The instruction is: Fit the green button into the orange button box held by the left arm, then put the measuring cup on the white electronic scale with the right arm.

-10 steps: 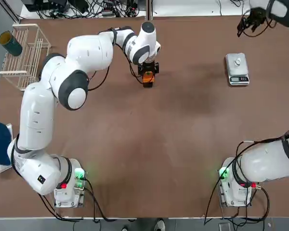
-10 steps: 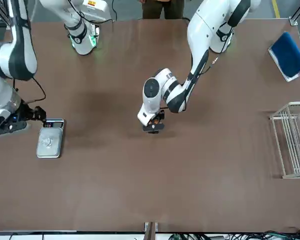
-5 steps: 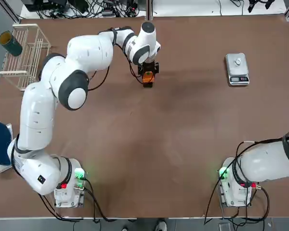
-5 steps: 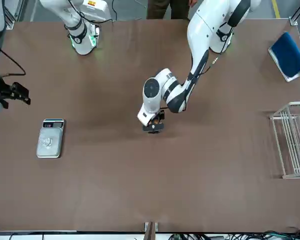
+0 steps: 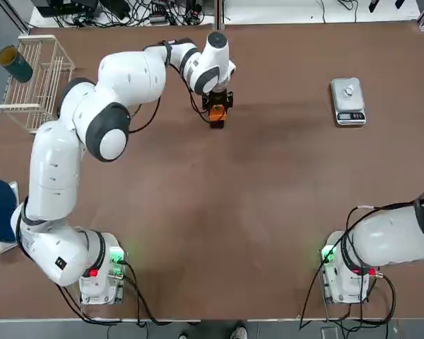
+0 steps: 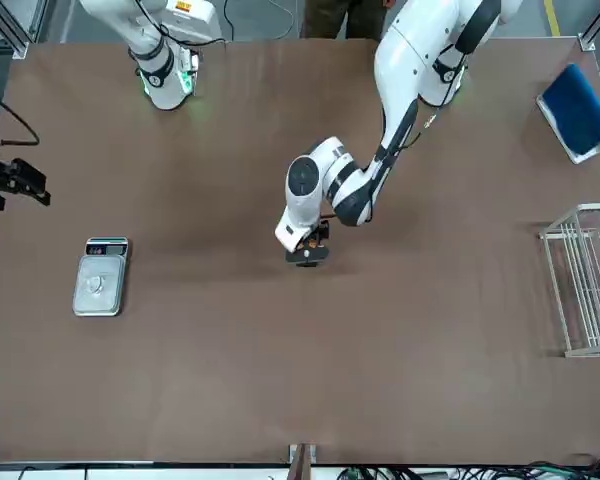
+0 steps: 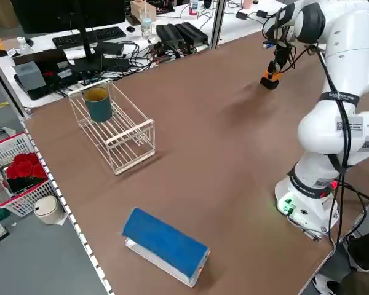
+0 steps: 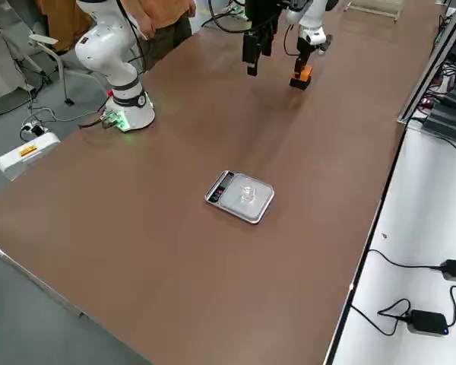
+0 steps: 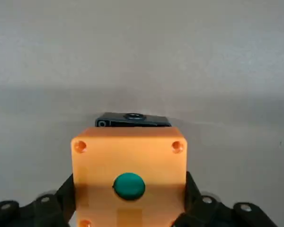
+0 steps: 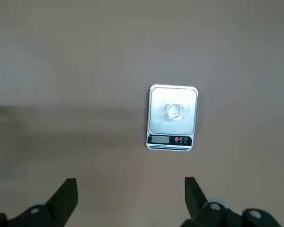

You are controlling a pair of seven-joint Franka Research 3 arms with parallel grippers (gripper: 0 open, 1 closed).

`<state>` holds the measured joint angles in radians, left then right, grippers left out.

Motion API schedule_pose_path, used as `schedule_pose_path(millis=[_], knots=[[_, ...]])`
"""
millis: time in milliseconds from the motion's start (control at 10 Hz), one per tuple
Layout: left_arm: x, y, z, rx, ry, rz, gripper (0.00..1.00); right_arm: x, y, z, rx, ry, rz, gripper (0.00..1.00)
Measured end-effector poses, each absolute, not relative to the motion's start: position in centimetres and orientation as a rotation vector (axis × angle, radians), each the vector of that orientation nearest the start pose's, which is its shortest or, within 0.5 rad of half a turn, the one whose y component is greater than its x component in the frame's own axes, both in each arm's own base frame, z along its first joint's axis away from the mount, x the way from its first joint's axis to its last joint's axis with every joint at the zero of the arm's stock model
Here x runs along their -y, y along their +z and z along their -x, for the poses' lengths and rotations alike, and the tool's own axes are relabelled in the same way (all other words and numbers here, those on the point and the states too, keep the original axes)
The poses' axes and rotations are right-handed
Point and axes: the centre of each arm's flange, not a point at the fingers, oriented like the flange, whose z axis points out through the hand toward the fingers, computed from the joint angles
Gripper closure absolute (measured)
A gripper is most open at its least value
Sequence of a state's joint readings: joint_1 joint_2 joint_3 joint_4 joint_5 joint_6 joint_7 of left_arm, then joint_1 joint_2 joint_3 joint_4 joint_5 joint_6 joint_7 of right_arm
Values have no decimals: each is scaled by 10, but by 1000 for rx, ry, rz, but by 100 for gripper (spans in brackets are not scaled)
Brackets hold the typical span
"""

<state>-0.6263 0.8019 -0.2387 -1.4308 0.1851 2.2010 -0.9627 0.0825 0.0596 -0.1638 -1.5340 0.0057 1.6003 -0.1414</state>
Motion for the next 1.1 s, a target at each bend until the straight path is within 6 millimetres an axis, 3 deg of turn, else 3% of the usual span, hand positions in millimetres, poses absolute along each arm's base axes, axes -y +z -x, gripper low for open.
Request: schedule_pose_path(millis=[900,1100], knots=[[526,224,-499,90,34,3150,1,69,615,-571,-30,-26,3121,0],[526,225,-499,91,33,3150,1,65,618,-571,-19,-31,3121,0]])
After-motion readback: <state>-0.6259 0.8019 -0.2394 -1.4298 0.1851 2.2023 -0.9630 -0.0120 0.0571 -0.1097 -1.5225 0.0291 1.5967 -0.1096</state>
